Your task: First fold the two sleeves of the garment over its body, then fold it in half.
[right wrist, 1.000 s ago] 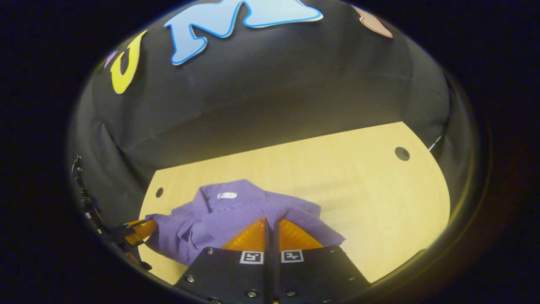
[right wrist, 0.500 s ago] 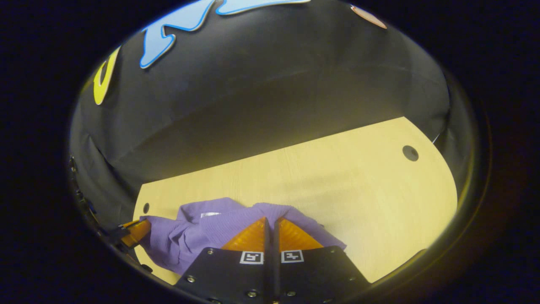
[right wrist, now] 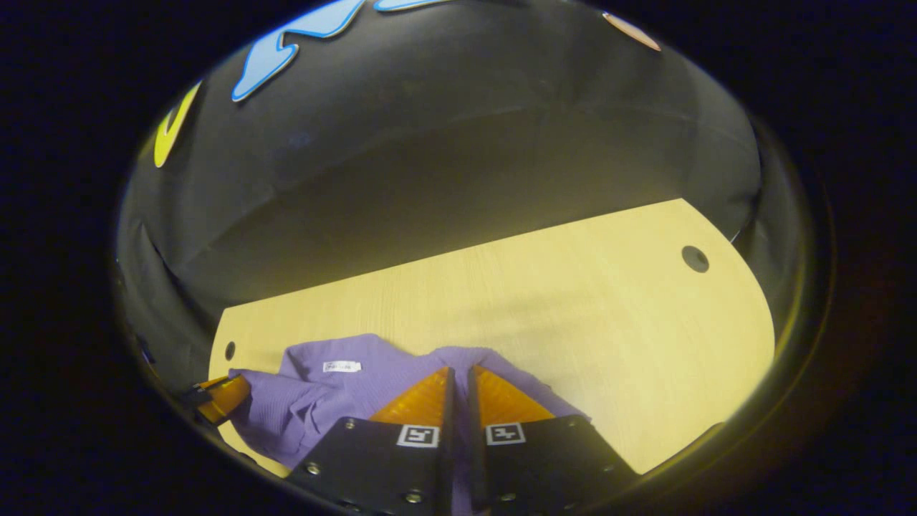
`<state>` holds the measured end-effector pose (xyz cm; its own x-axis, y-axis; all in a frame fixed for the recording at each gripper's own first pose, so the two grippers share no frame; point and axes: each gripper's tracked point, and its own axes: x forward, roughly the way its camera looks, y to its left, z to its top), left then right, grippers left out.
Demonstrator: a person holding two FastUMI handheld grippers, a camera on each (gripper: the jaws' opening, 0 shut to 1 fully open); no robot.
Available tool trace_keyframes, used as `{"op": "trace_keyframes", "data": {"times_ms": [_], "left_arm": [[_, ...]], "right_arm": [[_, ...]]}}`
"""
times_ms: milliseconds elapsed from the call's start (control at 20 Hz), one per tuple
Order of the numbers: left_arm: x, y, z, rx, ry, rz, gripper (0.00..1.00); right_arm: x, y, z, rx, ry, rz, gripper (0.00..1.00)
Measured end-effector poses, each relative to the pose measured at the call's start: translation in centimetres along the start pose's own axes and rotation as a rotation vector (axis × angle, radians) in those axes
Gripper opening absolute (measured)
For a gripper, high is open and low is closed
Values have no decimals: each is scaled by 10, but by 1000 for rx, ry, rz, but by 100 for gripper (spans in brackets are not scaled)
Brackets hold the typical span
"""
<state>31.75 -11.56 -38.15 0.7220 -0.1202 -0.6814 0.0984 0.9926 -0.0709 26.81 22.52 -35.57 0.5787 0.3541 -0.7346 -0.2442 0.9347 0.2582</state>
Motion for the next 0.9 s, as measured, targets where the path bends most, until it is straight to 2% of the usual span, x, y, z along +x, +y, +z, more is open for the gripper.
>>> {"op": "trace_keyframes", "data": {"times_ms": [50, 100, 200, 250, 300, 350, 600, 650, 700, 750, 900], "left_arm": [[-4, 0, 1, -4, -1, -6, 7], [-9, 0, 3, -9, -2, -9, 9], [-20, -1, 7, -14, -21, -15, 11], [-29, -3, 11, -15, -33, -23, 11], [-39, -5, 15, -14, -43, -31, 11], [-50, -8, 19, -11, -53, -37, 11], [-98, -19, 31, 11, -99, -56, 11], [-106, -19, 32, 21, -107, -55, 26], [-116, -19, 34, 26, -115, -51, 19], [-127, -19, 38, 26, -132, -44, 24], [-175, -21, 51, 15, -197, -40, 24]], "right_arm": [[-1, -1, 2, -5, -13, -10, 24], [-5, -1, 6, -10, -29, -19, 26], [-20, -1, 15, -18, -66, -21, 27], [-30, -1, 19, -27, -81, -20, 19], [-41, 1, 22, -38, -94, -16, 18], [-52, 3, 24, -51, -105, -14, 26], [-117, 21, 28, -122, -164, 24, 26], [-129, 24, 27, -135, -175, 31, 26], [-141, 27, 25, -147, -184, 38, 26], [-154, 30, 22, -156, -190, 45, 26], [-192, 39, 15, -185, -225, 69, 26]]}}
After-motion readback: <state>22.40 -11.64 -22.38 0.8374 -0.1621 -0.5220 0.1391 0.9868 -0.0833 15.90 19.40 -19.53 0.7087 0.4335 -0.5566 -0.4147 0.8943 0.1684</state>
